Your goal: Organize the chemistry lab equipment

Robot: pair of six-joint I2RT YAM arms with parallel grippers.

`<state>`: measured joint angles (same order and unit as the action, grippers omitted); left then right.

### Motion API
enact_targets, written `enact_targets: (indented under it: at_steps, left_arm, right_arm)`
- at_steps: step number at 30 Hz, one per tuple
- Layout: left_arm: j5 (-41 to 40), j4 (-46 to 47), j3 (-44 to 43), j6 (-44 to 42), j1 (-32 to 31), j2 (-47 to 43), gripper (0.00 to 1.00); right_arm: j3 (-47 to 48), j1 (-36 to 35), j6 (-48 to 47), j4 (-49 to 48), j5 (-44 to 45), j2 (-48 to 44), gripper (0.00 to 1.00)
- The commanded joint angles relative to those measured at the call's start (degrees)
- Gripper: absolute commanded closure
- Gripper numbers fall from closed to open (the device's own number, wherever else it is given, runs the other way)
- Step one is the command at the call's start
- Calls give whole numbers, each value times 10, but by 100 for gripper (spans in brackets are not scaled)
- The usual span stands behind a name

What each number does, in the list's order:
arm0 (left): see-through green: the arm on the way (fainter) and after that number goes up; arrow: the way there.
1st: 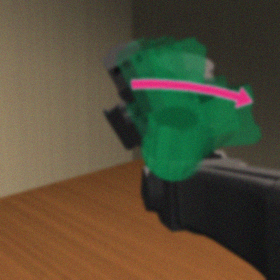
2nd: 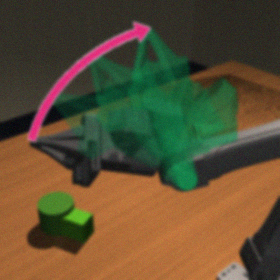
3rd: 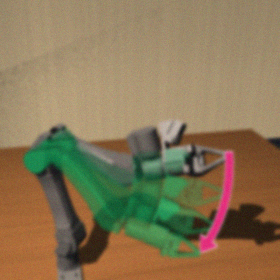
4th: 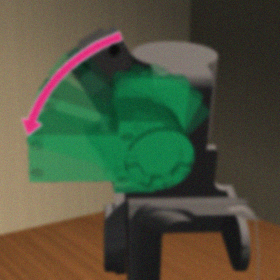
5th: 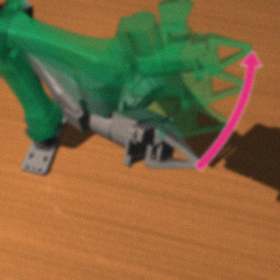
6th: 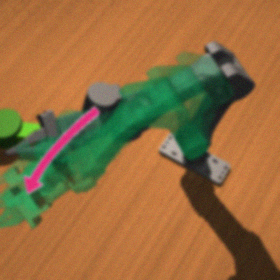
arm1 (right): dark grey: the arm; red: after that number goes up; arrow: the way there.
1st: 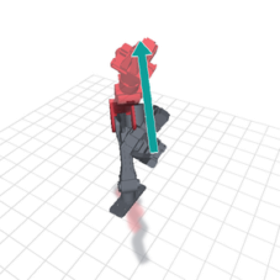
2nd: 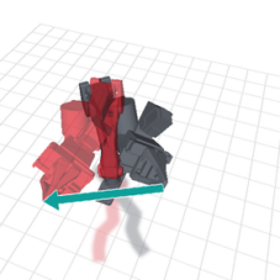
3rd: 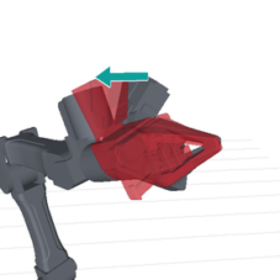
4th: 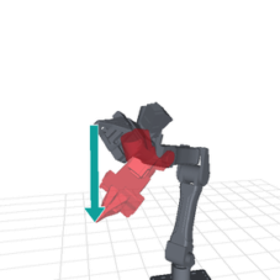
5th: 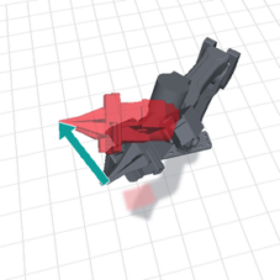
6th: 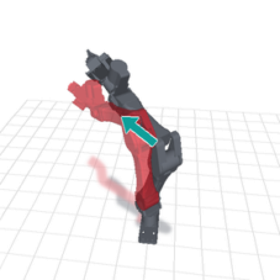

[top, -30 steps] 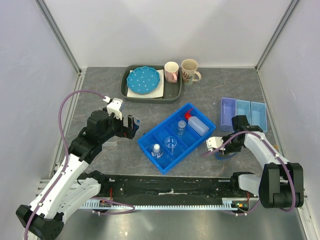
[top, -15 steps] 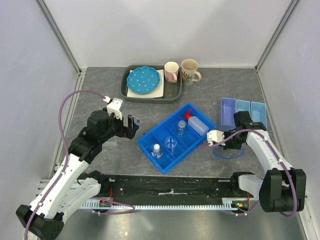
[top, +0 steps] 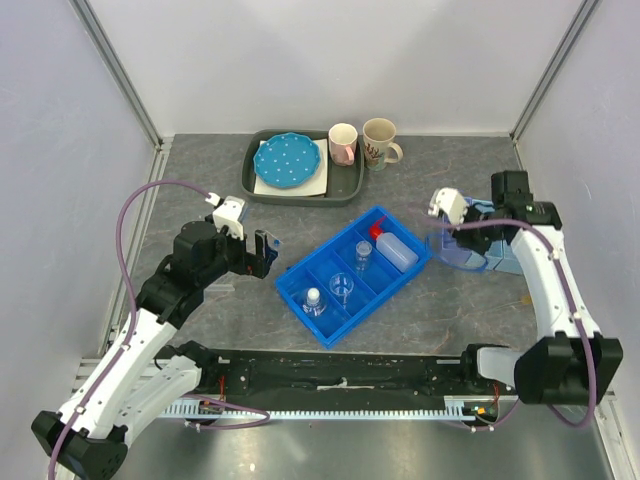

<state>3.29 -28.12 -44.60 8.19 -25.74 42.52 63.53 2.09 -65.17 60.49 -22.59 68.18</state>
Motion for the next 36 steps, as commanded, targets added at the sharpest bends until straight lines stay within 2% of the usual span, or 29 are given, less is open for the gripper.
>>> enact_targets:
  at_steps: [1, 9, 12, 17, 24, 36]
  left_arm:
    - [-7, 27, 5, -7, 1, -10, 2]
    - [-10, 28, 5, -7, 0, -14, 2]
    - [-9, 28, 5, -7, 1, -15, 2]
    - [-7, 28, 6, -6, 1, -13, 2]
    - [-9, 28, 6, -7, 1, -10, 2]
    - [-9, 28, 5, -7, 1, -11, 2]
  right_arm:
    - [77, 26, 168, -55, -42, 69, 94]
    - [86, 73, 380, -174, -37, 110, 96]
    - [63, 78, 441, -234, 13, 109, 98]
    - [37, 79, 543, -281, 79, 122, 100]
    - [27, 79, 600, -295, 92, 165, 98]
    - [18, 79, 627, -315, 119, 218, 96]
